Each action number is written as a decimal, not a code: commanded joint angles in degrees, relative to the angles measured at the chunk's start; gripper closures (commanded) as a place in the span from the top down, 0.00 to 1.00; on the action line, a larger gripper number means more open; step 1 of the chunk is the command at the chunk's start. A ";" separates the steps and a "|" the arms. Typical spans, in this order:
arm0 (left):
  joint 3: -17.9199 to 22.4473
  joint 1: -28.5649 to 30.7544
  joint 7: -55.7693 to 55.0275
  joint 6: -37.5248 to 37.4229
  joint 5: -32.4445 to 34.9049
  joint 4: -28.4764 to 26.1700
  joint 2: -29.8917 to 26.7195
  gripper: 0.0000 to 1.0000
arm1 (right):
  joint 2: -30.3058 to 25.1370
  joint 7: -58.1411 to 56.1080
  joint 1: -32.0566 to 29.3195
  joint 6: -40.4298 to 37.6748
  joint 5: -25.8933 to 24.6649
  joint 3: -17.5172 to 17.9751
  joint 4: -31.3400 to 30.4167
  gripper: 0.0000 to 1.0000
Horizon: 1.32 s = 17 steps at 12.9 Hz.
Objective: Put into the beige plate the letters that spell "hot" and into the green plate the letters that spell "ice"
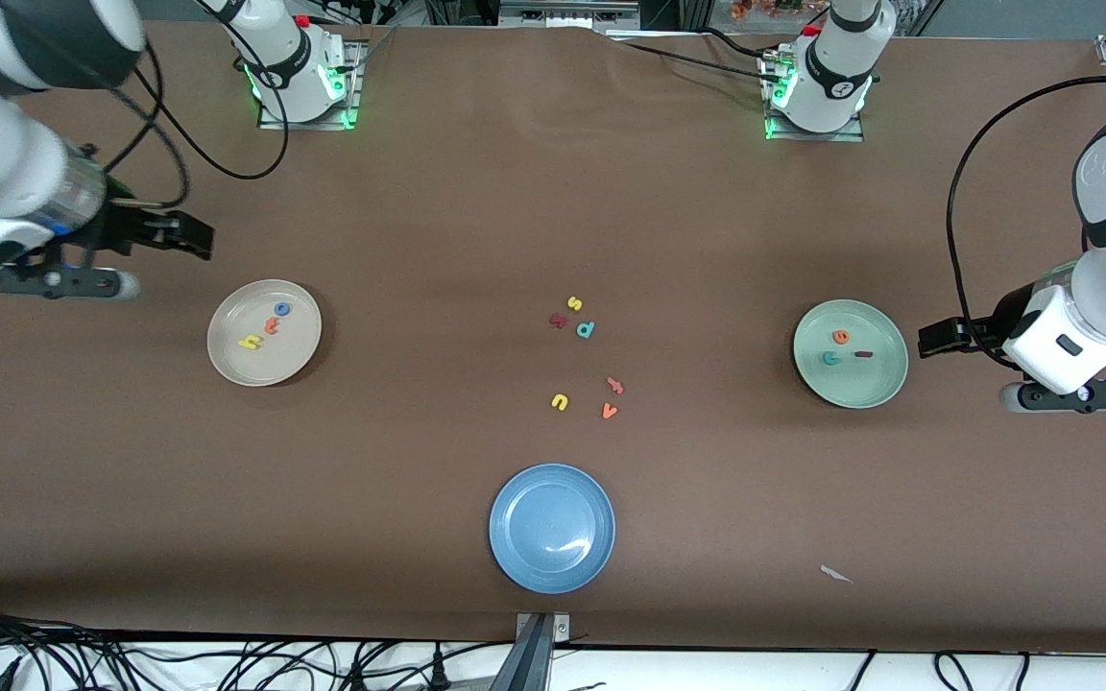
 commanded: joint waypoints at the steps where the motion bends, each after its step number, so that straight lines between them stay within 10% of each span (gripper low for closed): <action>1: 0.29 -0.22 0.53 -0.29 -1.45 -0.09 -0.24 1.00 | 0.04 -6.28 3.54 -2.02 2.93 -7.96 2.75 1.00; 17: 0.29 -0.22 0.53 -0.29 -1.45 -0.09 -0.15 1.00 | 1.80 -9.12 3.73 -7.73 1.97 -9.14 8.11 1.00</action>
